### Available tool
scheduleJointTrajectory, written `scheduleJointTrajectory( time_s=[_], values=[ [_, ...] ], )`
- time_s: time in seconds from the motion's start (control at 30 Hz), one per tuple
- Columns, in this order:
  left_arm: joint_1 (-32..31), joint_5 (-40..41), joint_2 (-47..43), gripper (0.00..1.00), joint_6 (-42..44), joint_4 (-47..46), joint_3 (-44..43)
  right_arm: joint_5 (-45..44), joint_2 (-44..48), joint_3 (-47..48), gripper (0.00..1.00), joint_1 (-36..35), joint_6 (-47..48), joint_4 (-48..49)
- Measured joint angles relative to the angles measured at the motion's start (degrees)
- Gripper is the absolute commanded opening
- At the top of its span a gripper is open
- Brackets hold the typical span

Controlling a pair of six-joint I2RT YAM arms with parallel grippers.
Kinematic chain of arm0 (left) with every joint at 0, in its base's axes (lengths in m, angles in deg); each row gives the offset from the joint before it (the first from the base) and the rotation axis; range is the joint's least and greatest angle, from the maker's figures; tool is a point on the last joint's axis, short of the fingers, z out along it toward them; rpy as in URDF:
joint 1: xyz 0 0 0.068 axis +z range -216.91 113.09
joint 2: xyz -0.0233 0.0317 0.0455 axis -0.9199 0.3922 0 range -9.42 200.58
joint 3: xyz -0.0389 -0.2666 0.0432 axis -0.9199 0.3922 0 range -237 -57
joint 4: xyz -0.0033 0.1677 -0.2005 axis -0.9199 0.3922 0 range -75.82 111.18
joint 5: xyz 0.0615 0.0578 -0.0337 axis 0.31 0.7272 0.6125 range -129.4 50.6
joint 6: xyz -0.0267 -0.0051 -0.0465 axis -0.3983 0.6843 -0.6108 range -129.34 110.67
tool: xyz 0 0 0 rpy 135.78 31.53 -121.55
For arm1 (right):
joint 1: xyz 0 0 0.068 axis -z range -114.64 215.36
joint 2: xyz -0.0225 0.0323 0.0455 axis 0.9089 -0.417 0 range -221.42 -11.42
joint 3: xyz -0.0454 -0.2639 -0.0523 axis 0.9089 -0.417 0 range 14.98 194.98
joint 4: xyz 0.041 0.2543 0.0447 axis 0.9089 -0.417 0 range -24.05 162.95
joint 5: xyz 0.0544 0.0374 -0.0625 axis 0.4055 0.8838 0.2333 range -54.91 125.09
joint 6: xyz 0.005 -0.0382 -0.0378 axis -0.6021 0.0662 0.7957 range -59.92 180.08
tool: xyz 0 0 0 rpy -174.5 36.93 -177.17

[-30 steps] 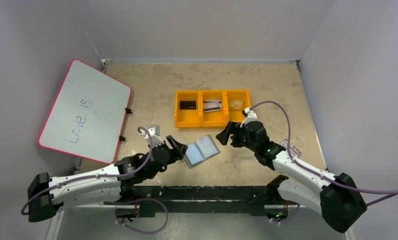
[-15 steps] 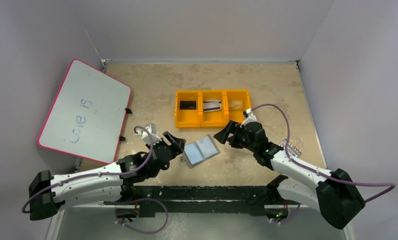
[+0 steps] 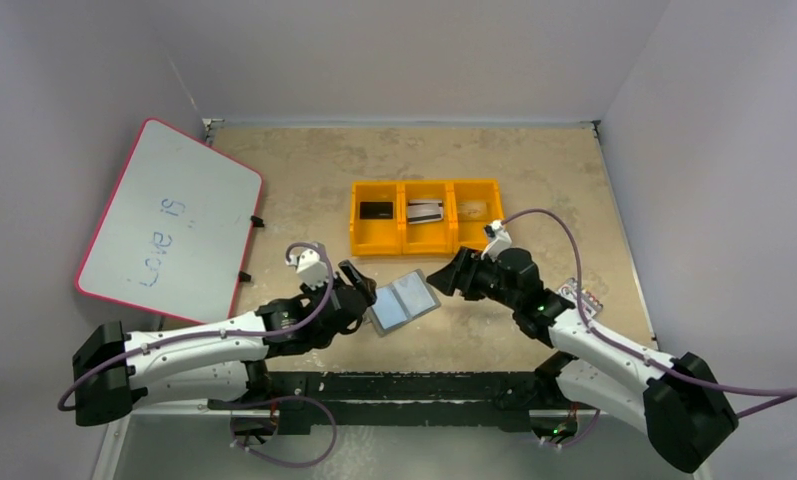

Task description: Take the credit cards out of the card holder

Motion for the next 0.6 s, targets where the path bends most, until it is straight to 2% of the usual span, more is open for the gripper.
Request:
scheduleJointTrajectory(
  time_s=[0.23,0.43,0.6],
  values=[
    [0.0,0.0,-4.0,0.66,-1.0,4.5,1.5,3.6,-4.0,-0.1,0.72,0.0,2.3,1.0],
    [0.0,-2.9,-5.2,0.66,-0.9,1.0,7.8,6.2,-15.1,3.5,0.64,-0.6,5.6,0.9],
    [0.0,-5.8,-2.3,0.65,-0.8,-2.8,9.5,6.1,-17.0,4.5,0.63,-2.3,6.6,1.4]
  ],
)
